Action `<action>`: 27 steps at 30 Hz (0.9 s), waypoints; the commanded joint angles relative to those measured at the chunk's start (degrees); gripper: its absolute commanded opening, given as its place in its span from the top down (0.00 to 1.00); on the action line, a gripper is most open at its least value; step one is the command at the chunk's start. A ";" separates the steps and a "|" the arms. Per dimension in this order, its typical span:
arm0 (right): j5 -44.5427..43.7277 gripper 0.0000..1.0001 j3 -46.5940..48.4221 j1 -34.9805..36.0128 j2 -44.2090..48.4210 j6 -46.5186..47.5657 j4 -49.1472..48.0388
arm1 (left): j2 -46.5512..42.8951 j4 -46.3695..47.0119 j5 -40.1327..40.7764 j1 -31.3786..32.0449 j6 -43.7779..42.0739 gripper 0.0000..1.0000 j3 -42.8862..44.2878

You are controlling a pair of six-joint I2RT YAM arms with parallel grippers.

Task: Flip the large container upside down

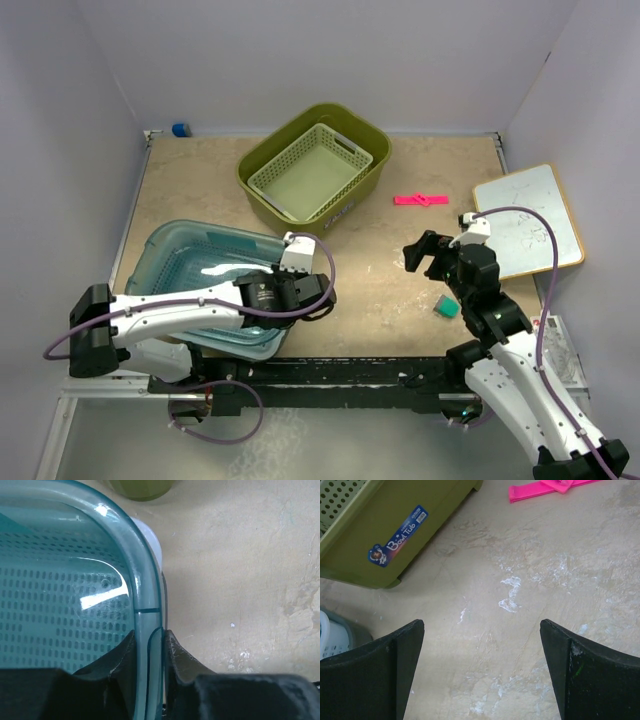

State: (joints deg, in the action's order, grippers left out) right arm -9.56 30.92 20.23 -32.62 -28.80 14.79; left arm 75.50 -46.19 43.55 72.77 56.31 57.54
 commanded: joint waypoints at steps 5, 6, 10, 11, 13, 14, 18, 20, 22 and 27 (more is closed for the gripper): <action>-1.13 0.00 0.87 0.16 0.04 -0.50 0.29 | -4.37 -21.11 7.12 -0.32 -1.71 1.00 21.25; -0.97 0.00 1.03 0.16 0.04 -0.60 0.24 | -4.41 -23.32 7.53 -0.35 -2.28 1.00 24.02; -0.47 0.00 2.31 0.16 -0.22 -0.82 0.36 | -3.66 -28.27 6.49 -0.34 -6.10 1.00 37.94; -0.46 0.00 3.10 0.16 -0.31 -0.94 0.64 | -2.89 -29.17 6.28 -0.28 -6.62 1.00 41.68; -0.41 0.00 6.09 0.16 -1.01 -1.88 2.37 | -1.84 -28.29 3.94 -0.33 -8.66 1.00 48.78; -0.44 0.00 8.65 0.16 -1.95 -3.49 4.49 | -1.32 -27.01 2.55 -0.29 -9.82 1.00 51.78; -2.03 0.00 23.77 0.16 -9.22 -5.24 16.45 | 2.23 -22.53 -4.41 -0.35 -13.57 1.00 63.94; -4.22 0.00 32.33 0.16 -13.85 -3.91 21.93 | 4.77 -20.41 -8.28 -0.33 -14.98 1.00 68.77; -5.33 0.00 38.99 0.16 -16.46 -1.11 24.47 | 7.23 -17.93 -11.50 -0.31 -15.58 1.00 72.71; -14.95 0.00 51.16 0.16 -21.35 -0.25 30.09 | 6.96 -0.27 -23.41 -0.35 -14.29 1.00 68.49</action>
State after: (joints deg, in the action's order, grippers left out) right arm -15.29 74.48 20.25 -51.55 -30.68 36.99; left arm 82.63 -63.22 31.79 72.44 44.34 128.62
